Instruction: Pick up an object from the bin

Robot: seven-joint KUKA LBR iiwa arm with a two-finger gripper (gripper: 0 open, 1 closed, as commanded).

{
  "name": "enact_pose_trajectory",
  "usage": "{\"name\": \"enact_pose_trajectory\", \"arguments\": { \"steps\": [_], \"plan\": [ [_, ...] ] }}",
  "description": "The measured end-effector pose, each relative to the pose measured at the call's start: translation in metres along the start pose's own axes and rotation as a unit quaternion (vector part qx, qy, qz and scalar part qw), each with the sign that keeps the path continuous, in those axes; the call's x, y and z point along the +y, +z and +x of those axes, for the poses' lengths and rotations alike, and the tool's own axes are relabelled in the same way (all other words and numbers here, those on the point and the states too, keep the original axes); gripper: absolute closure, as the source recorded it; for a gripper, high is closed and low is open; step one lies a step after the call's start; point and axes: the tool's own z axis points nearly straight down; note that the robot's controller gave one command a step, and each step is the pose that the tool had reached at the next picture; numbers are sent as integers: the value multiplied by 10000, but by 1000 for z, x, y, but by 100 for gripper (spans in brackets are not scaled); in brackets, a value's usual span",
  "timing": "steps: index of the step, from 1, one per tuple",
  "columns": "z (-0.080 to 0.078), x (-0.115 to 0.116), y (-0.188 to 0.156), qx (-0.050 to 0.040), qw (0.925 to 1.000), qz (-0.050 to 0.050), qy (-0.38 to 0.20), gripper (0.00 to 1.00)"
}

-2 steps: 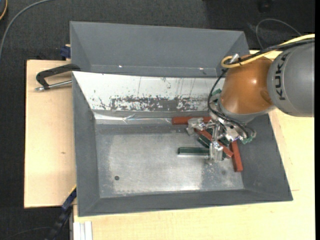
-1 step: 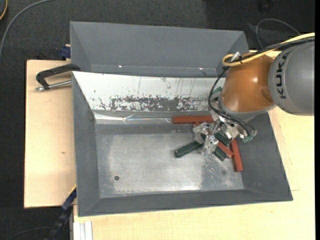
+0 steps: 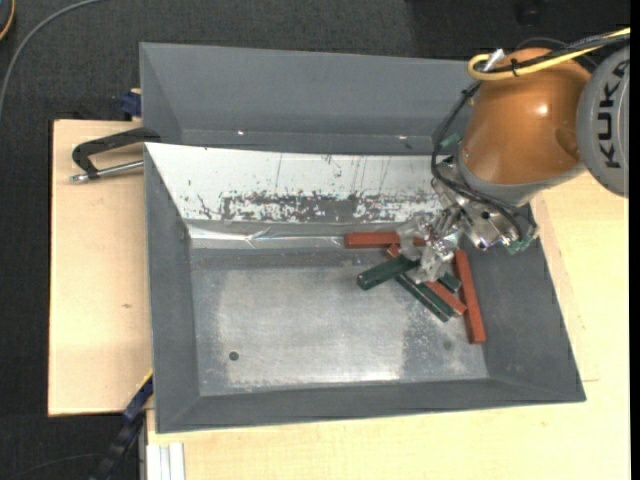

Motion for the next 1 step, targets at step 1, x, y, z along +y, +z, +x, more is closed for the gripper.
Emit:
{"name": "enact_pose_trajectory", "arguments": {
  "steps": [1],
  "plan": [
    [-13,7,-156,-16,9997,10,242,100]
  ]
}}
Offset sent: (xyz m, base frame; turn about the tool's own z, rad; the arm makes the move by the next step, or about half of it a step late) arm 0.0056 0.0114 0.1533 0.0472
